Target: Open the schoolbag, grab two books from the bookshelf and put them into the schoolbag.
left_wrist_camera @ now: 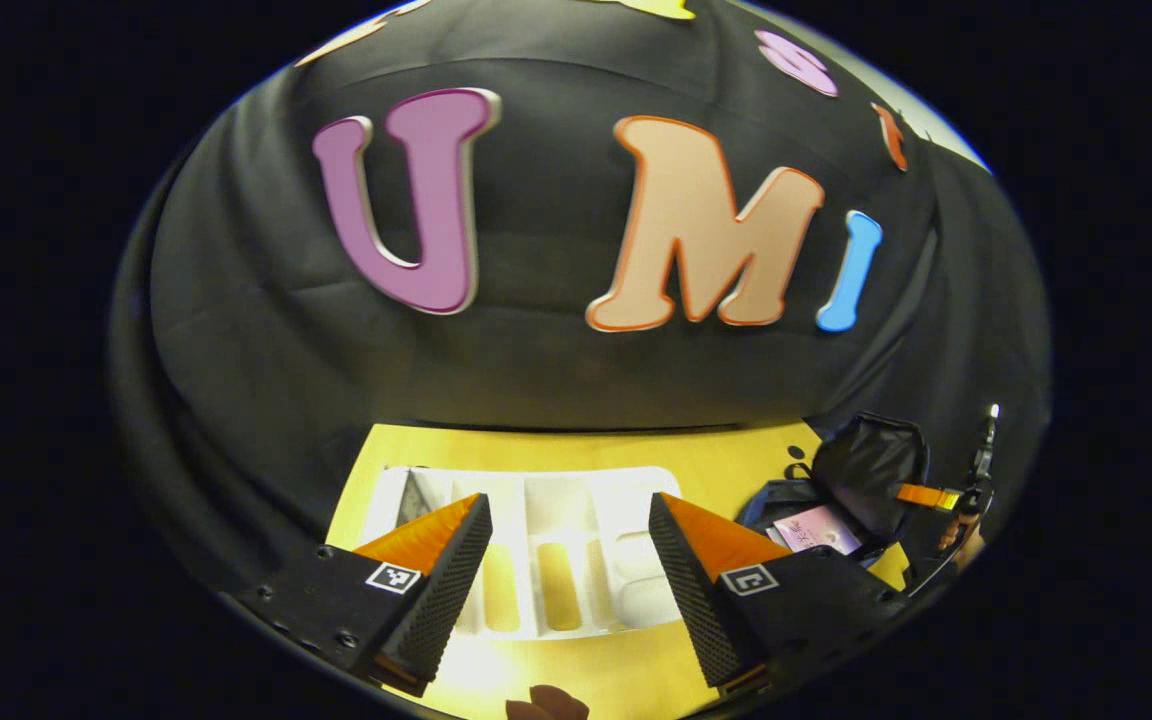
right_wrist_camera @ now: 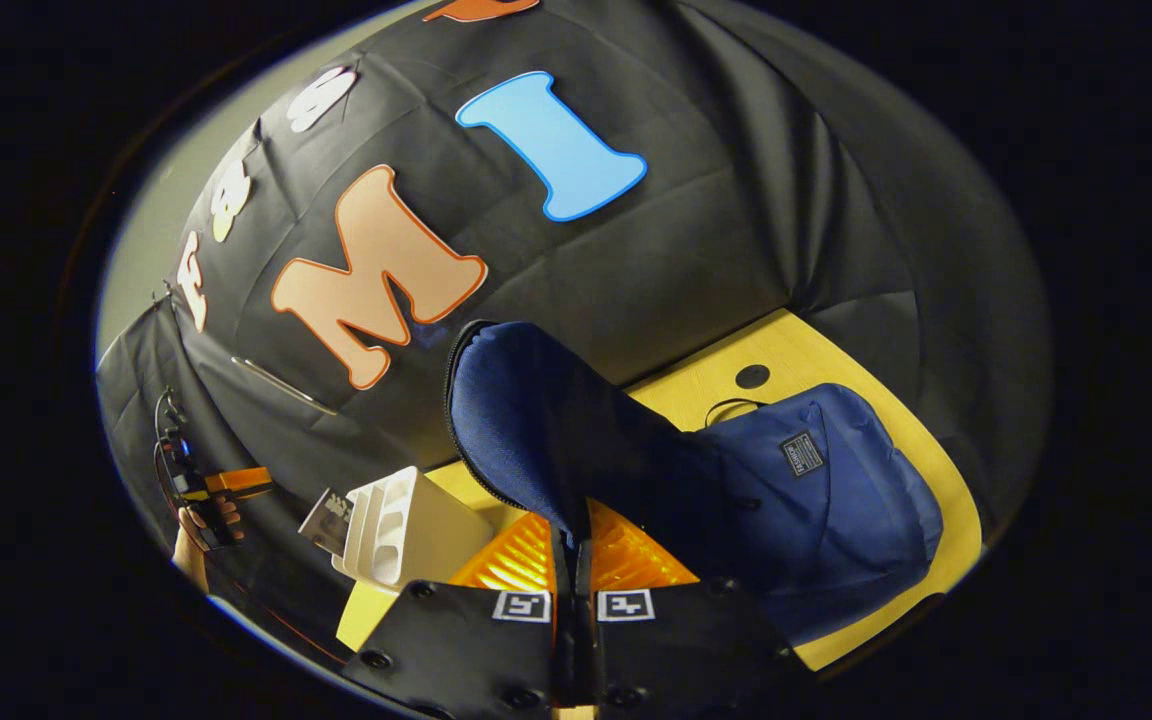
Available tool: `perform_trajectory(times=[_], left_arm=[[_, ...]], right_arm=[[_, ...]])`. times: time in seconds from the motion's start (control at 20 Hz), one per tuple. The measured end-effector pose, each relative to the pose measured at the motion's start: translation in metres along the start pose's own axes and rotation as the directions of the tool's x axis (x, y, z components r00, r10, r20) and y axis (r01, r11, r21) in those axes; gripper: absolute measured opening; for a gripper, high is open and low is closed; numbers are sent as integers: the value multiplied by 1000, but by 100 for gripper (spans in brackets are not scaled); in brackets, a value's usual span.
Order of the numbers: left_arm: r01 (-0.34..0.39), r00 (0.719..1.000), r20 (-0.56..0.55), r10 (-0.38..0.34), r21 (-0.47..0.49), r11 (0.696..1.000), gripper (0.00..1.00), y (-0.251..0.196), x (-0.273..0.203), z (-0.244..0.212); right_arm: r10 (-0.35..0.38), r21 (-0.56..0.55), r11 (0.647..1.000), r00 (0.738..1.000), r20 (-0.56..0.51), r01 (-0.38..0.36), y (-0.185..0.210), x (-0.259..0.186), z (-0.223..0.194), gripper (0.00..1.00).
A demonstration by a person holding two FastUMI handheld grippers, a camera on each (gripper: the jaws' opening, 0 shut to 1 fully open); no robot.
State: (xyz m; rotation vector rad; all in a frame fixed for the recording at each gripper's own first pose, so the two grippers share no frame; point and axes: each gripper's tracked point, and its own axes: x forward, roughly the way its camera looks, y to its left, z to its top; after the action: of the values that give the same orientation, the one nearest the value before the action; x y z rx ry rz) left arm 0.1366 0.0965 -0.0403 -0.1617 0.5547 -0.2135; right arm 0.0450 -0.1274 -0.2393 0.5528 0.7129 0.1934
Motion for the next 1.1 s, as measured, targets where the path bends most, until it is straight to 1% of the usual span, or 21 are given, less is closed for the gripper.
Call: perform_trajectory(times=[0.05,0.1,0.25,0.35,0.4,0.45,0.5,0.6,0.75,0.8,0.9,0.95,1.0,1.05,1.1], left_arm=[[-33,999,-7,33,-1,999,89,23,2,3],[-58,998,-20,58,-8,998,92,43,5,5],[-112,993,-48,112,-10,994,93,81,19,3],[-128,987,-95,127,0,992,92,98,33,-12],[-136,984,-117,134,-12,991,92,104,44,-21],[-125,980,-158,119,-34,992,92,105,53,-32],[-136,974,-192,123,-53,989,93,113,58,-41],[-148,960,-251,127,-68,987,92,130,72,-58],[-166,937,-324,133,-76,983,92,136,87,-77],[-168,926,-354,132,-73,983,91,137,91,-84],[-181,904,-404,142,-59,982,92,139,93,-95],[-183,893,-426,144,-51,982,91,139,91,-98],[-188,881,-448,150,-41,981,90,142,93,-102],[-197,865,-477,156,-36,980,89,144,91,-107],[-201,852,-500,159,-33,979,89,145,91,-111]], right_arm=[[-2,9,1000,1000,0,2,0,0,0,5],[-7,12,1000,1000,3,7,-1,1,0,4],[-20,9,1000,1000,9,20,0,-1,3,2],[-28,17,999,999,16,27,-1,-2,4,3],[-30,23,999,999,19,30,-1,-2,4,3],[-33,28,999,999,23,32,-1,-3,5,5],[-37,30,999,999,26,36,-1,-4,6,5],[-43,32,999,999,29,42,-2,-5,6,5],[-52,38,998,998,34,50,-2,-7,6,4],[-54,40,998,998,37,53,-2,-8,7,5],[-58,42,998,998,40,56,-3,-8,6,2],[-58,45,997,997,43,56,-2,-9,6,5],[-58,46,997,997,45,56,-3,-9,7,3],[-59,50,997,997,46,57,-3,-9,6,5],[-59,52,997,997,46,57,-3,-9,6,4]])
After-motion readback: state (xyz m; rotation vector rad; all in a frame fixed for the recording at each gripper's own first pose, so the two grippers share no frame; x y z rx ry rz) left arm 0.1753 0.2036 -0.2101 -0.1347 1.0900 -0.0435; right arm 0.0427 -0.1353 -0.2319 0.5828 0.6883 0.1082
